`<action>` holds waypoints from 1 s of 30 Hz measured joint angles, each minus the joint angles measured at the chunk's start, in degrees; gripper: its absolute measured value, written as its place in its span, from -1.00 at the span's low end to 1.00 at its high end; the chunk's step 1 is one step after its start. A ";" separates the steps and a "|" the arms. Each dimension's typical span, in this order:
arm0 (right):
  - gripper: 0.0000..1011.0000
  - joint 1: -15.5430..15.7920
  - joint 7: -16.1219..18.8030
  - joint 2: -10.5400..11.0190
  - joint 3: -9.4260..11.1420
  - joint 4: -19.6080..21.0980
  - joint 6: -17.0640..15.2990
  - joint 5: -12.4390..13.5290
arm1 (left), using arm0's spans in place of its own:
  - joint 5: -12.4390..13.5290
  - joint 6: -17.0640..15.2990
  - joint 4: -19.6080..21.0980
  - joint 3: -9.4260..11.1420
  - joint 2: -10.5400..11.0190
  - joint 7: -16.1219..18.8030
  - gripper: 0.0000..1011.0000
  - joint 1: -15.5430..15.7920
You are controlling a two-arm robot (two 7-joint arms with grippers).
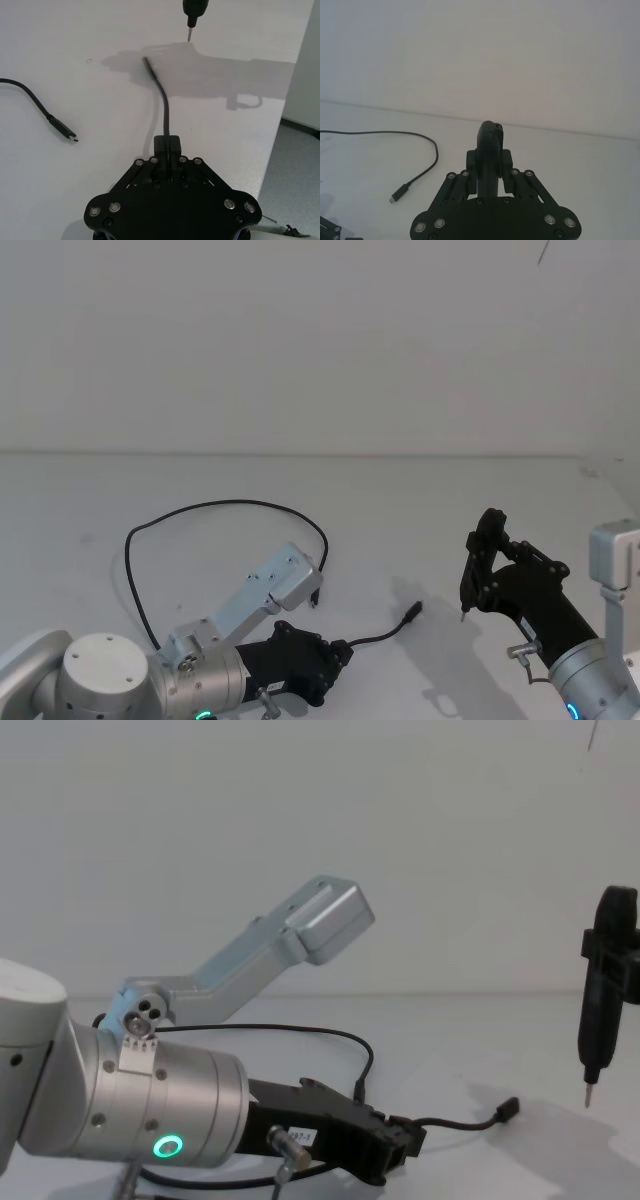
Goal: Pick up the data cable with the one hand.
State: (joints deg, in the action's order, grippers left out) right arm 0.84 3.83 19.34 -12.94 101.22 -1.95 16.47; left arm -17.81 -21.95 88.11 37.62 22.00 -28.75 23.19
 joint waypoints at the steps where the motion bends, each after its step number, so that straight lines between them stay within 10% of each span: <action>1: -0.45 0.00 0.00 0.00 0.00 0.00 0.00 0.00 | 0.00 -0.01 -0.01 0.00 0.00 0.00 -0.89 0.01; 30: -0.45 -7.56 3.16 -2.43 1.23 -4.31 -0.34 2.27 | 5.04 4.41 1.20 0.29 -0.65 1.61 -0.91 2.23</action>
State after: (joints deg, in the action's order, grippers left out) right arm -6.72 6.99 16.91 -11.71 96.91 -2.29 18.74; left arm -12.77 -17.54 89.30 37.92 21.35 -27.14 25.42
